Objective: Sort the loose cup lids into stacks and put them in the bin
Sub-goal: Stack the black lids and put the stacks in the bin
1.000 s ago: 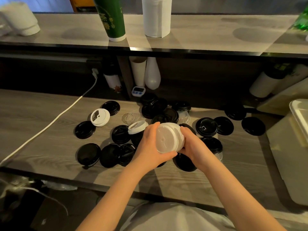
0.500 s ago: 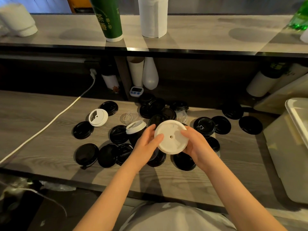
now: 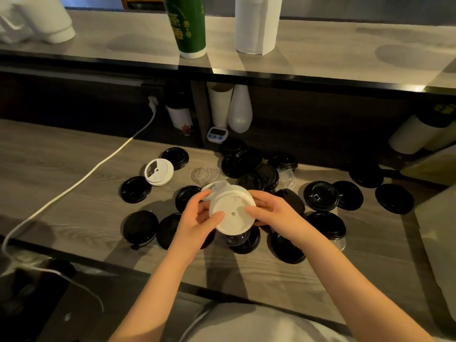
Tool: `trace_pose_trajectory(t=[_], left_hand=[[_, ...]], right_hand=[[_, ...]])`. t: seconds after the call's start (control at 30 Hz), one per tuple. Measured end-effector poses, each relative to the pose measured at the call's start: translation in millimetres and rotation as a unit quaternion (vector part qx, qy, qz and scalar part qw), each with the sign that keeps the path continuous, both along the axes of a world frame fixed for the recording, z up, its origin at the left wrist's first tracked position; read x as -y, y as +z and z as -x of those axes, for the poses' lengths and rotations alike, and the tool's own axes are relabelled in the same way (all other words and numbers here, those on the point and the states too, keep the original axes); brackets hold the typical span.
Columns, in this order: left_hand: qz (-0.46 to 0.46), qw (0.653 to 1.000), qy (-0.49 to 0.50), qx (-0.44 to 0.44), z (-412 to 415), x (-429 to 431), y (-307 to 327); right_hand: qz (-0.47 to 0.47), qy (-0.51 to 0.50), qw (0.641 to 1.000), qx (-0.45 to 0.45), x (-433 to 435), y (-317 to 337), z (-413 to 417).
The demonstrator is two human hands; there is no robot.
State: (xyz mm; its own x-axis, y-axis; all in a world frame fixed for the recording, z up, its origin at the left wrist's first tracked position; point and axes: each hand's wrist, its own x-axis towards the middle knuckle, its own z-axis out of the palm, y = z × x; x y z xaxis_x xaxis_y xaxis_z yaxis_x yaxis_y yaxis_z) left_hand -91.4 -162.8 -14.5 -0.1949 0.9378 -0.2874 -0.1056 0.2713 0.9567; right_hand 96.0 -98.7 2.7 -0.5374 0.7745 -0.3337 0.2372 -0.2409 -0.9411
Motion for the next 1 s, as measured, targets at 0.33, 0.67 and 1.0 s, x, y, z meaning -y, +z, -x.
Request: trace_pose_trajectory(t=[0.33, 0.67, 1.0], left_hand=[[-0.002, 0.972, 0.174, -0.158, 67.7, -6.3, -14.6], [0.013, 0.961, 0.259, -0.097, 79.7, -20.7, -24.5], [0.028, 0.963, 0.265, -0.050, 68.5, -27.4, -11.1]], right_hand=[[-0.203, 0.117, 0.930, 0.283, -75.8, -19.4, 71.5], [-0.218, 0.207, 0.848, 0.437, -93.0, -51.3, 121.3], [-0.193, 0.132, 0.909, 0.346, -86.3, -36.6, 92.7]])
